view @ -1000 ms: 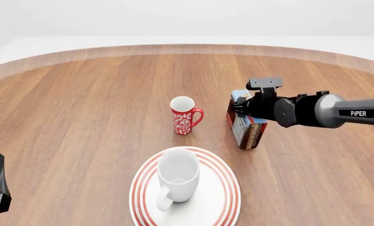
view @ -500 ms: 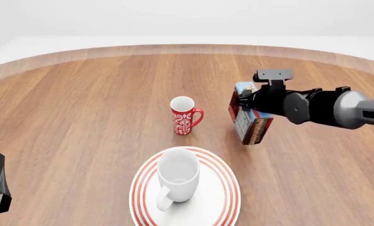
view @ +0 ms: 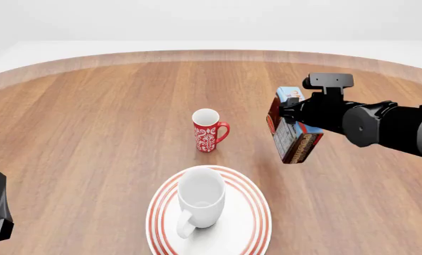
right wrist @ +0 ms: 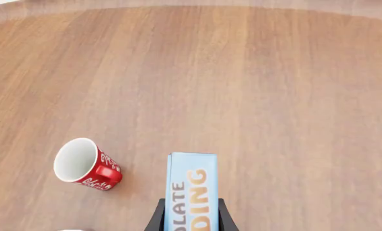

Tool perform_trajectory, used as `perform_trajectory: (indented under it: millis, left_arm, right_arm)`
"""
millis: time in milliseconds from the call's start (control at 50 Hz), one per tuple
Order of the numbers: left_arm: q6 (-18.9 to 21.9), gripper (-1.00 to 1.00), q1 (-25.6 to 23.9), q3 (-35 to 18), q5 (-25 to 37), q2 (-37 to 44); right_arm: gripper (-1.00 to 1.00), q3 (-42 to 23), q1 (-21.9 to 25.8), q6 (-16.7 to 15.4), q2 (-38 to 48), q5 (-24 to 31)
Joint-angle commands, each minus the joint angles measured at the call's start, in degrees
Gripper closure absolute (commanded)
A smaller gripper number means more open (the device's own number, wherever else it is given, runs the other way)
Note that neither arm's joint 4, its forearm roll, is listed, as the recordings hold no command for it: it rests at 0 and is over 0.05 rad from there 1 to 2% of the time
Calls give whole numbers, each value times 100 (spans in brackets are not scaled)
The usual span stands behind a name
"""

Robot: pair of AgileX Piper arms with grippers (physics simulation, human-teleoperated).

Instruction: Pick up the white mug and put it on the plate, and put the chocolate pudding to the right of the plate.

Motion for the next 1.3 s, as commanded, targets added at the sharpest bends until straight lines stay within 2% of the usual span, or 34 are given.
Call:
perform_trajectory:
  millis: [20,860,1120,1300]
  left_arm:
    - [7,-100,-26,-1,8,0]
    - [1,-100,-53,-3,-1,0]
    - [23,-100,-64,-8,7,0]
    - [35,-100,-70,5,6,0]
  right_arm:
    - [100,339,-31,126,-486,33]
    - [100,1220,-319,-214,-1709,284]
    - [100,1560,-554,-481,-2117,374]
    - [100,1717,-885,-618,-2341,445]
